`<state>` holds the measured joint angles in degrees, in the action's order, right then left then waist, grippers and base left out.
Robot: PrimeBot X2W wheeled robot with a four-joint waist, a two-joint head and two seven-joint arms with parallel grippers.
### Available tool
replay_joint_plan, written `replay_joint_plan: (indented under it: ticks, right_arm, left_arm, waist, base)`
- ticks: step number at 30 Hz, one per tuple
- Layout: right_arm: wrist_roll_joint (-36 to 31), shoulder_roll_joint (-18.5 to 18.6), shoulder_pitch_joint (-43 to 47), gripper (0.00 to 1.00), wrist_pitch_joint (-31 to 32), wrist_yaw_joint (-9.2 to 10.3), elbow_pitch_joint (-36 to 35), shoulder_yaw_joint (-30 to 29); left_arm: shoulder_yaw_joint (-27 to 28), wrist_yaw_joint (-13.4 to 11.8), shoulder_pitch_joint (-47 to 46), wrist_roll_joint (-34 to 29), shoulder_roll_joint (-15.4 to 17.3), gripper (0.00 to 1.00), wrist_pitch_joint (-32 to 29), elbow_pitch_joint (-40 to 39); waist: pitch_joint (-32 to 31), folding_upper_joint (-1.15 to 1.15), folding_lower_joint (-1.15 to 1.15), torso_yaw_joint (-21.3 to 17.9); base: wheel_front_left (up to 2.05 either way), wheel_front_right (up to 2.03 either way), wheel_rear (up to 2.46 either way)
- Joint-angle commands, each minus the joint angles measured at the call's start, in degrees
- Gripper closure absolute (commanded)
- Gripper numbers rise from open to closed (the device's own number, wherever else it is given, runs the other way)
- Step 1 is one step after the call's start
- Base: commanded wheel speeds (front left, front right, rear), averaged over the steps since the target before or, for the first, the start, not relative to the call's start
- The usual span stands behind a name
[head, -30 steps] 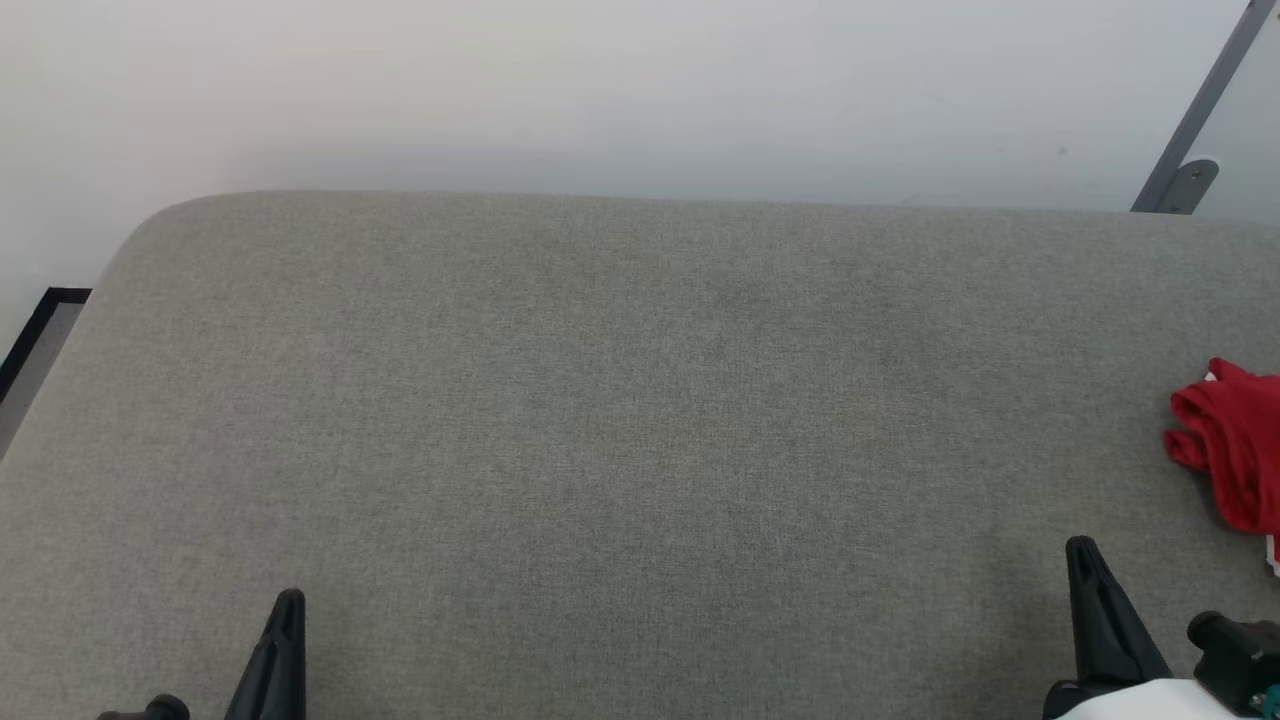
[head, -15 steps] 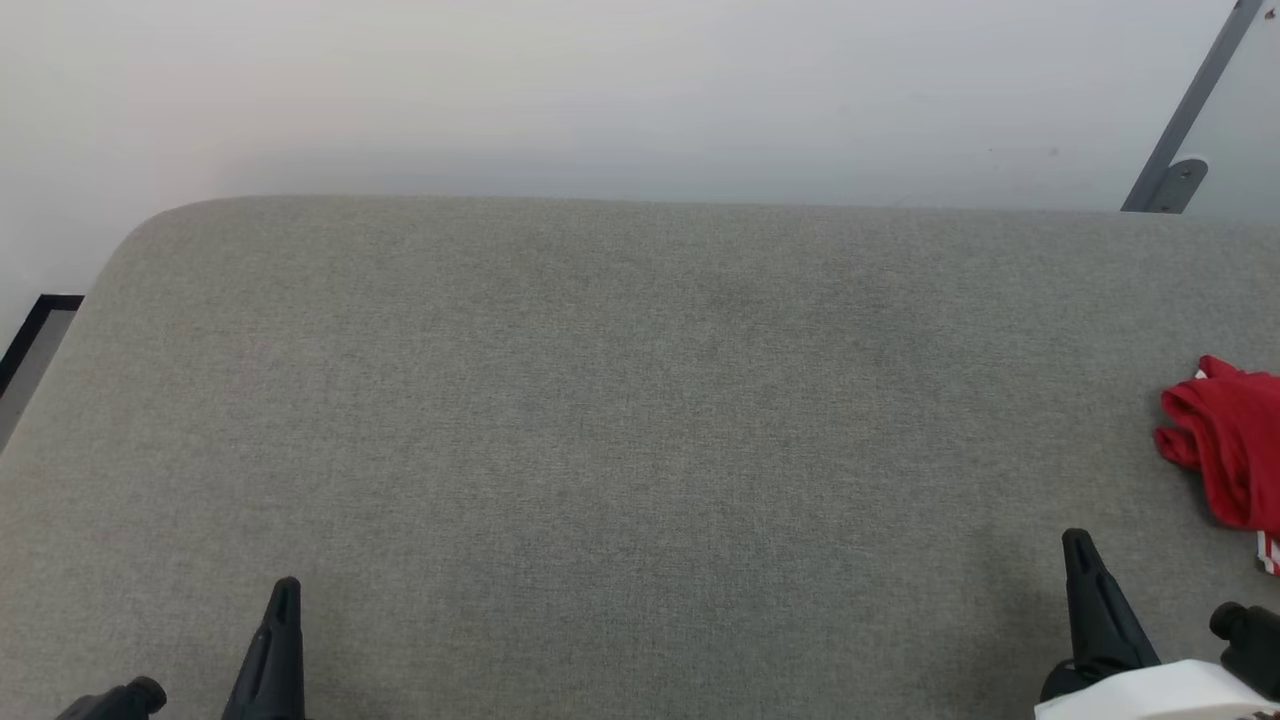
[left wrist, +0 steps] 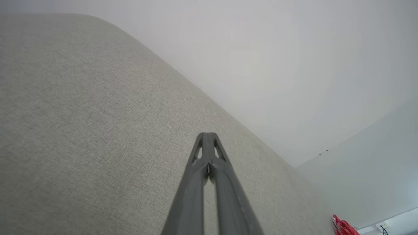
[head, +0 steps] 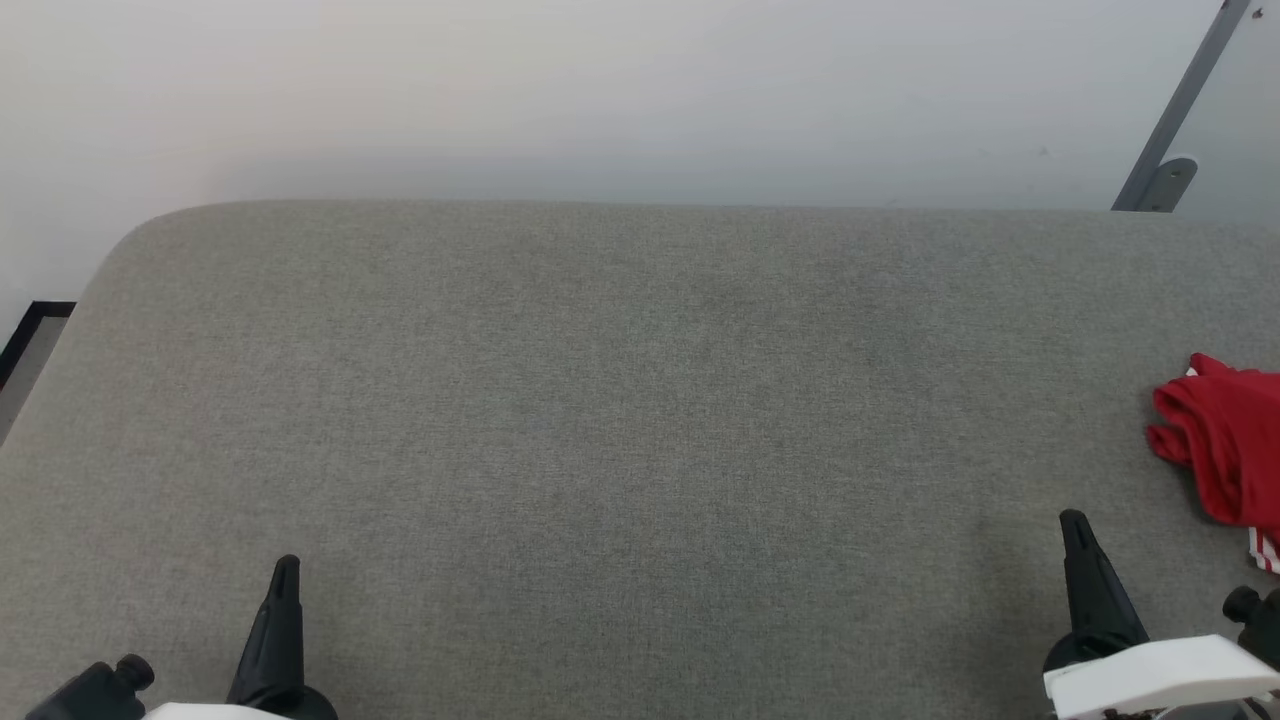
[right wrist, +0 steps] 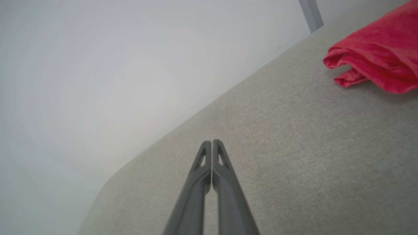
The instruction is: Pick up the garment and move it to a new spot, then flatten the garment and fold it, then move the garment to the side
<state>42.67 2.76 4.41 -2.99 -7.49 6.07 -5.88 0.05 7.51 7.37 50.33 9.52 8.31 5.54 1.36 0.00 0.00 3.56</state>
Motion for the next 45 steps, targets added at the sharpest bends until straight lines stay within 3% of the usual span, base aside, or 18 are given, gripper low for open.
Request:
replay_joint_plan:
  ticks: [1, 45]
  right_arm:
    - [2.4, 0.5, -1.5, 1.00, 0.5, -0.01, -0.3, 0.0]
    - [29.6, 0.7, -6.8, 1.00, 5.3, -0.01, 4.3, 0.1]
  left_arm:
    - [0.5, 0.0, -1.7, 2.2, 0.3, 1.00, -0.5, -0.2]
    - [2.9, 0.0, -8.7, 25.6, -2.9, 1.00, -7.8, 4.6]
  waist:
    - [0.0, 0.00, 0.00, -0.1]
    - [-0.6, 0.00, 0.00, -1.7]
  base:
    - [0.00, 0.00, 0.00]
    - [0.00, 0.00, 0.00]
